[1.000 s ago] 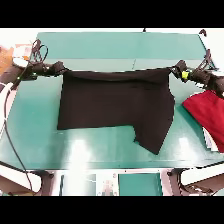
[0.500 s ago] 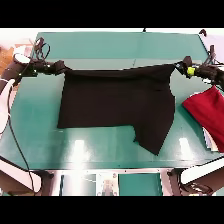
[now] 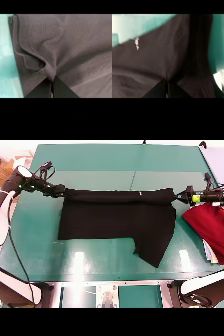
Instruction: Fold the shirts.
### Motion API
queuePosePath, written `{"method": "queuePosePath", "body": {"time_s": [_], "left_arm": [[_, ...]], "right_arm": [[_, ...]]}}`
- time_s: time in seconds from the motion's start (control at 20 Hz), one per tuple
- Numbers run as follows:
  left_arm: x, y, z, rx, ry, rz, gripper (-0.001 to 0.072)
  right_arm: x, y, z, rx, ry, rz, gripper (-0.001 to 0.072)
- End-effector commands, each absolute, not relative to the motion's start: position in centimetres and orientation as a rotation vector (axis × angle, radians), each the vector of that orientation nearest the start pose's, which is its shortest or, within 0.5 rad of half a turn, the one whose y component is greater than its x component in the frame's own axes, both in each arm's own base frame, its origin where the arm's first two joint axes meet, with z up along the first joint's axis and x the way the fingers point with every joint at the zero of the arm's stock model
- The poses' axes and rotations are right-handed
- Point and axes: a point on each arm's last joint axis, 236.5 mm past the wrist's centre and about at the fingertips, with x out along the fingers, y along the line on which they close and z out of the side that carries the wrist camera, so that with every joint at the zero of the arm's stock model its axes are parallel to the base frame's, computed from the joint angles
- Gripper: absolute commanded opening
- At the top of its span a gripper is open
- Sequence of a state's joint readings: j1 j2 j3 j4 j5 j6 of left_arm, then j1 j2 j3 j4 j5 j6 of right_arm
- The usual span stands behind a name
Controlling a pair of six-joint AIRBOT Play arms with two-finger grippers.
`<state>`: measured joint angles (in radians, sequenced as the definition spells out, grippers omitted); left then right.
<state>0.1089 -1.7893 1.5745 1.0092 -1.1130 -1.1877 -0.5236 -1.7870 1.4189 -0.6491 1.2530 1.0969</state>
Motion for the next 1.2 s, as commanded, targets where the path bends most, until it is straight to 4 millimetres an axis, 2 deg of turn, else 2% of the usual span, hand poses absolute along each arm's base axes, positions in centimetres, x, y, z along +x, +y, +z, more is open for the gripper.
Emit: {"method": "queuePosePath", "body": {"time_s": [0.0, 0.2, 0.6, 0.65, 0.75, 0.8, 0.85, 0.9, 0.95, 1.1, 1.15], "left_arm": [[50.2, -5.5, -4.8, -0.281, 1.227, -0.387, 0.0025], [48.6, -5.6, -6.5, -0.289, 1.287, -0.391, 0.0025], [48.1, -5.8, -6.6, -0.324, 1.315, -0.379, 0.0026], [47.8, -5.9, -6.5, -0.330, 1.330, -0.382, 0.0026], [47.1, -6.2, -6.2, -0.331, 1.357, -0.402, 0.0027], [46.6, -6.3, -5.9, -0.329, 1.376, -0.418, 0.0144], [45.9, -6.5, -5.3, -0.327, 1.410, -0.437, 0.0491], [45.1, -6.3, -4.7, -0.324, 1.452, -0.435, 0.0533], [44.0, -5.1, -4.3, -0.307, 1.513, -0.406, 0.0533], [39.5, 0.3, -3.6, -0.289, 1.707, -0.224, 0.0533], [38.0, 1.1, -3.2, -0.331, 1.749, -0.198, 0.0533]], "right_arm": [[45.2, -5.8, -6.0, 0.859, 1.171, 0.325, 0.0015], [44.3, -5.7, -7.1, 0.858, 1.203, 0.313, 0.0015], [44.8, -5.9, -7.2, 0.851, 1.186, 0.293, 0.0021], [44.9, -5.8, -7.1, 0.861, 1.183, 0.294, 0.0069], [45.4, -5.5, -6.3, 0.897, 1.163, 0.308, 0.0095], [45.7, -5.3, -5.5, 0.911, 1.152, 0.325, 0.0181], [45.8, -5.1, -4.7, 0.923, 1.150, 0.337, 0.0218], [45.7, -5.0, -3.6, 0.917, 1.156, 0.352, 0.0219], [45.5, -5.4, -2.7, 0.903, 1.164, 0.345, 0.0219], [43.7, -7.8, -0.6, 0.811, 1.178, 0.262, 0.0219], [42.6, -8.5, -0.1, 0.782, 1.181, 0.229, 0.0219]]}}
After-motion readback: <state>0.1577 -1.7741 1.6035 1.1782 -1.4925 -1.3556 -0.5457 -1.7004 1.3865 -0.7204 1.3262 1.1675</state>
